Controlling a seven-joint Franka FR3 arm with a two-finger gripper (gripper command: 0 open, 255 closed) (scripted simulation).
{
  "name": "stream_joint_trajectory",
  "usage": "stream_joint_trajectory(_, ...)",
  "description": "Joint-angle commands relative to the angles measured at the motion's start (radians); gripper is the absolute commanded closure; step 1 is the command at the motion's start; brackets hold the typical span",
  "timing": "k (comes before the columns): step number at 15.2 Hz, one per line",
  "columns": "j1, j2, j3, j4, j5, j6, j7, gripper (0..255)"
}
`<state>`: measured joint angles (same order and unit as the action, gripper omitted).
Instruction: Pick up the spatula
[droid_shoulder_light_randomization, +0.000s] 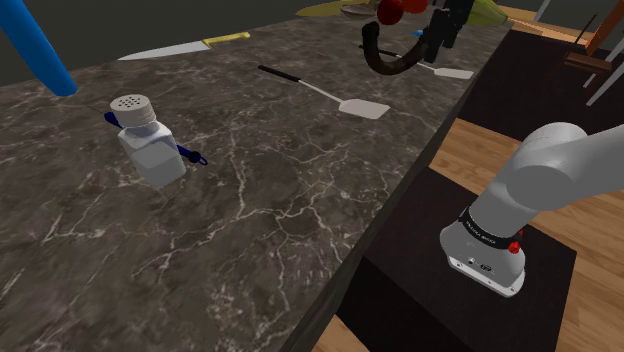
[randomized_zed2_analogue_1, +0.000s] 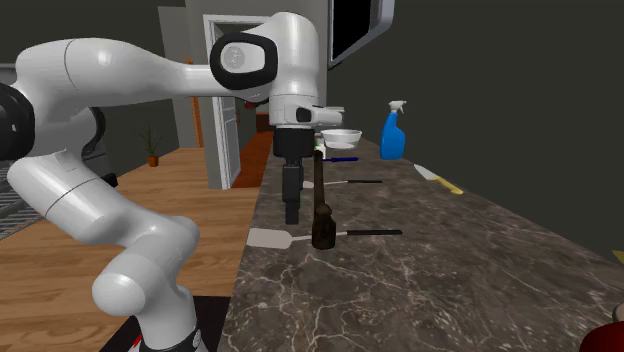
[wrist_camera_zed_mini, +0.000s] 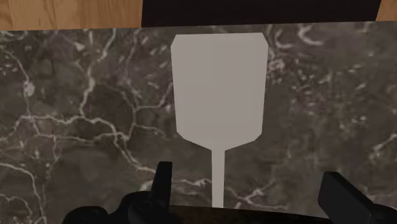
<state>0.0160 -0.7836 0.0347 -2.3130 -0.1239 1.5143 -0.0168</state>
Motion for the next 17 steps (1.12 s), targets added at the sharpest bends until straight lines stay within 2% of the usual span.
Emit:
stream_joint_trajectory(1,0.000,0.000,0.000,0.000,0.000,0.000,0.000,0)
stream_joint_trajectory(9,0.058,0.126,0.128,0.086,0.125,0.058,0.141,0)
stream_joint_trajectory(17,0.099,0.292,0.252,0.231,0.201,0.116,0.277,0)
